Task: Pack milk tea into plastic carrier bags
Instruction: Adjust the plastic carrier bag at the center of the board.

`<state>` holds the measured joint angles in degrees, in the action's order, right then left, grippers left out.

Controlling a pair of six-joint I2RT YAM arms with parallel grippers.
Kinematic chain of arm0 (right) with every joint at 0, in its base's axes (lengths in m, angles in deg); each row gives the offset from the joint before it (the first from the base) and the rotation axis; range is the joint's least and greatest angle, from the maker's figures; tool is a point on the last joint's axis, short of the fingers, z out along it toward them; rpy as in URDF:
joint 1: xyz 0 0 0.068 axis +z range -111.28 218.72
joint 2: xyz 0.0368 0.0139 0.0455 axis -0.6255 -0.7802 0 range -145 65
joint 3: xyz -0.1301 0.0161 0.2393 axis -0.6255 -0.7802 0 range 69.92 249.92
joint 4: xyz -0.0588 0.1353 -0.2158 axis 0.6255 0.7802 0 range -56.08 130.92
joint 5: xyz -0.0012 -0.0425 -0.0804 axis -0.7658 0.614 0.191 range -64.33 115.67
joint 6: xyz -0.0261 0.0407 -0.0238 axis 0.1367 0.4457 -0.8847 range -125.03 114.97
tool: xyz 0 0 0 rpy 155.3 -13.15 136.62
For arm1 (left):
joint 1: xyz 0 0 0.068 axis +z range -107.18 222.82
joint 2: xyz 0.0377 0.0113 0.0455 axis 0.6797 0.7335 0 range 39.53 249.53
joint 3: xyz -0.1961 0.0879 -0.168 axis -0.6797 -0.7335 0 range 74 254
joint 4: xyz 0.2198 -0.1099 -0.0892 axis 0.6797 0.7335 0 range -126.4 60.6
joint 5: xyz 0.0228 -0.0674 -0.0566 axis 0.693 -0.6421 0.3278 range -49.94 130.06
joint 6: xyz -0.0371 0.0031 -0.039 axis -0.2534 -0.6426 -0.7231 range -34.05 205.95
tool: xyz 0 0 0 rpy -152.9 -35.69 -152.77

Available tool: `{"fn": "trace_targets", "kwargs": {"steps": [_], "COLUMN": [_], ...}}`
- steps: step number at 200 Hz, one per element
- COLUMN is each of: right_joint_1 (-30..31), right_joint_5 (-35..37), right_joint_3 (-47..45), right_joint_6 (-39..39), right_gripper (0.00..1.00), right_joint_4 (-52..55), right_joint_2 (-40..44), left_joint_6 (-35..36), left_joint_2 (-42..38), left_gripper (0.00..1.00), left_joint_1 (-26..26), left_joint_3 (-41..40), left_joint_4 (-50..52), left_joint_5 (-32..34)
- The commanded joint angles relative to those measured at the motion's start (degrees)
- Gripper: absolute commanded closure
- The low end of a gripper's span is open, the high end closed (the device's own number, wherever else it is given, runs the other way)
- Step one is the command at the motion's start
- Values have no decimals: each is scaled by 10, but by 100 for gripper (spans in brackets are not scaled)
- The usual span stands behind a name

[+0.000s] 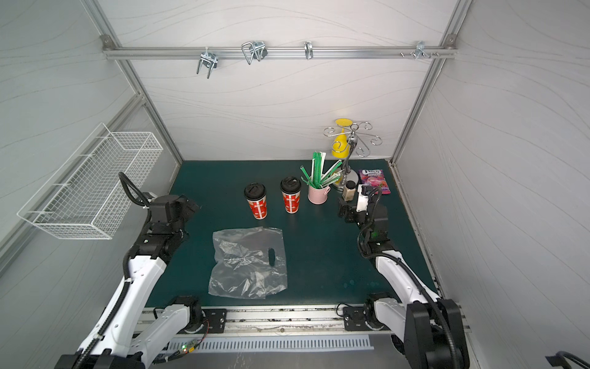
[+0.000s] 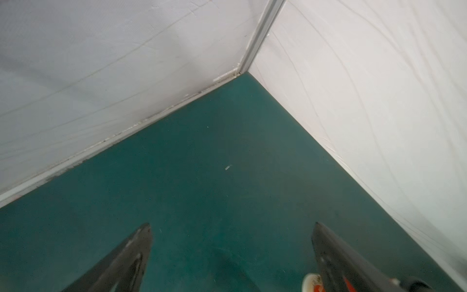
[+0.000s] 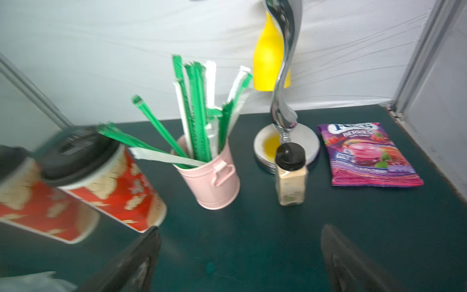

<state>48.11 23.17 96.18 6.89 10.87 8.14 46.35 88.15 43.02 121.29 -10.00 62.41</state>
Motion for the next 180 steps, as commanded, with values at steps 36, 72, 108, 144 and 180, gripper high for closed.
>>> {"fn": "trace_targets", "kwargs": {"steps": [36, 72, 108, 144, 180], "right_joint_1": [-71, 63, 96, 85, 77], "right_joint_5": [-290, -199, -85, -86, -102], "right_joint_3": [-12, 102, 136, 134, 117], "right_joint_6": [282, 160, 152, 145, 144], "right_gripper": [1, 1, 1, 1, 5], "right_joint_4": [195, 409, 499, 517, 500], "right_joint_2": [107, 60, 39, 33, 29], "left_joint_6": [-53, -134, -165, -156, -157], "left_joint_2": [0, 152, 312, 410, 480], "left_gripper": [1, 3, 18, 25, 33], "left_joint_1": [-236, -469, -514, -534, -536], "left_joint_3": [85, 151, 179, 185, 190], "left_joint_4": [236, 268, 207, 138, 124], "left_joint_5": [-67, -8, -86, -142, -149]}}
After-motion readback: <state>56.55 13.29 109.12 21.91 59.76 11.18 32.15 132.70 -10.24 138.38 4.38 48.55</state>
